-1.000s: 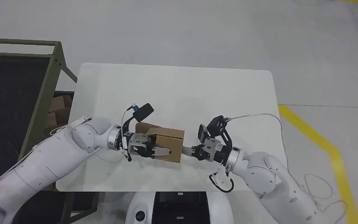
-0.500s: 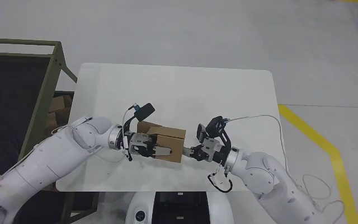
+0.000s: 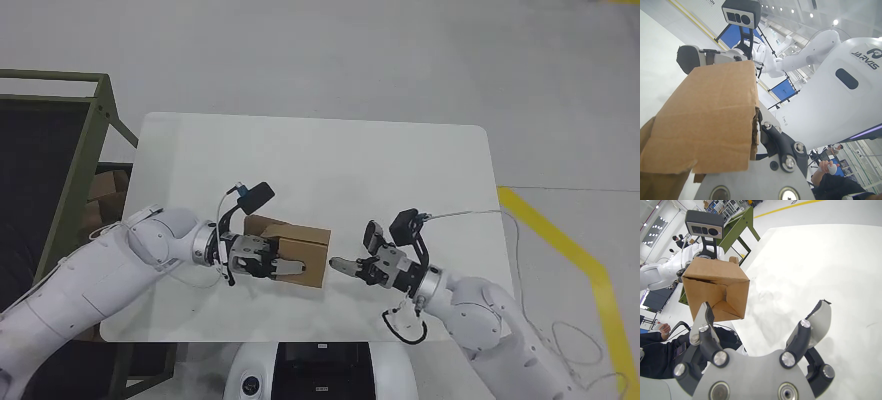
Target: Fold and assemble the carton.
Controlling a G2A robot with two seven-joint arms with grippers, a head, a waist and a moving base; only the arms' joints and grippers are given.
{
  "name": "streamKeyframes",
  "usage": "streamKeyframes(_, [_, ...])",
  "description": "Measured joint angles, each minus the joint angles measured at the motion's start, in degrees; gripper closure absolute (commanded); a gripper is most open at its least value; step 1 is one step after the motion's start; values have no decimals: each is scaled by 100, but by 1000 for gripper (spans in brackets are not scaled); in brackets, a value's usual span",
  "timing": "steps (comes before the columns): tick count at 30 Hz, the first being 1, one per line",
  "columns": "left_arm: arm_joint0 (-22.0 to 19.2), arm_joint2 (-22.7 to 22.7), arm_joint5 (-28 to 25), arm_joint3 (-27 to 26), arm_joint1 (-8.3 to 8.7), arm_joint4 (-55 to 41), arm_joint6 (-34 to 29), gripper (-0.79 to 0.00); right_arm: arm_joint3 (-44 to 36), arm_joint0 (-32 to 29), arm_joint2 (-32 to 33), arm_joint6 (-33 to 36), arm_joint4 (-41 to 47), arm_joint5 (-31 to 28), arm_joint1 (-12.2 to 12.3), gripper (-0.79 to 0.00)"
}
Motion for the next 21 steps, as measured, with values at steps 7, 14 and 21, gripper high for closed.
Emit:
streamKeyframes(7, [-42, -126, 184, 41, 17, 94, -178, 0, -25, -354, 296, -673, 23, -454, 20, -785])
streamKeyframes(14, [-258, -334, 1186, -322, -8, 1048, -495, 0, 66, -629, 540, -1252, 43, -964, 28, -785])
streamKeyframes(21, [-647, -337, 2331, -913, -113, 2182, -1090, 0, 154, -763, 739, -1262, 188, -1255, 45, -785])
